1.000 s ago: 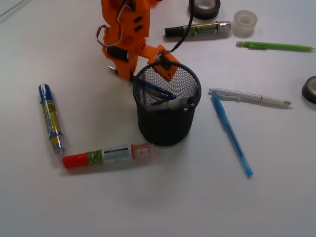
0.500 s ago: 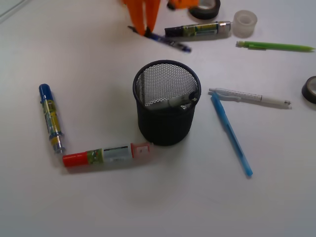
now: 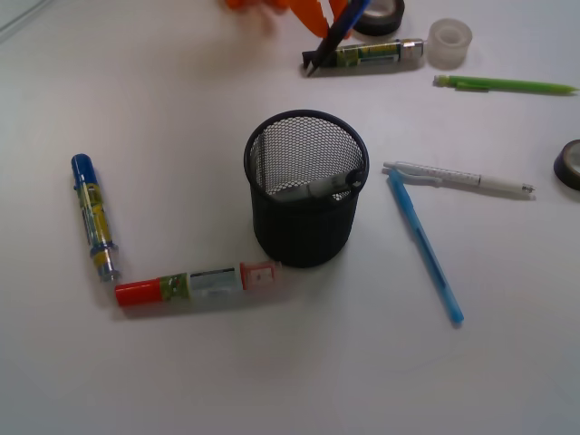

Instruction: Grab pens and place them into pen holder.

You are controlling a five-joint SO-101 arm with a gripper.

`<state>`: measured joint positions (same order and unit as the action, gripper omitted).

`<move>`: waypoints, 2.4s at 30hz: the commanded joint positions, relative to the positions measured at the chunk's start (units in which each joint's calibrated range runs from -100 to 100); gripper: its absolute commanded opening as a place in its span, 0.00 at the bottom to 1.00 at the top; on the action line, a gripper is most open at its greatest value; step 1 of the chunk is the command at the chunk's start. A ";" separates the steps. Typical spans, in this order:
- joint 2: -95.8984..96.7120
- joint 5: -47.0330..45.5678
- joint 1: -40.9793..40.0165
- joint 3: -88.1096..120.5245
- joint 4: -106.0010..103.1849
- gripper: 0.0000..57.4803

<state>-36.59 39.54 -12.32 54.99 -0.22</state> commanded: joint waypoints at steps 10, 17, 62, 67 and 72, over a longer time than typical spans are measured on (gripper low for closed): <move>26.26 5.37 1.22 13.13 -59.71 0.01; 33.82 6.84 0.77 12.31 -63.21 0.18; 52.44 -20.76 -18.60 -53.99 52.97 0.37; 63.74 -20.76 -19.12 -66.49 59.45 0.37; 73.18 -20.76 -19.04 -75.46 63.56 0.37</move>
<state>32.84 18.97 -31.85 -13.39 61.30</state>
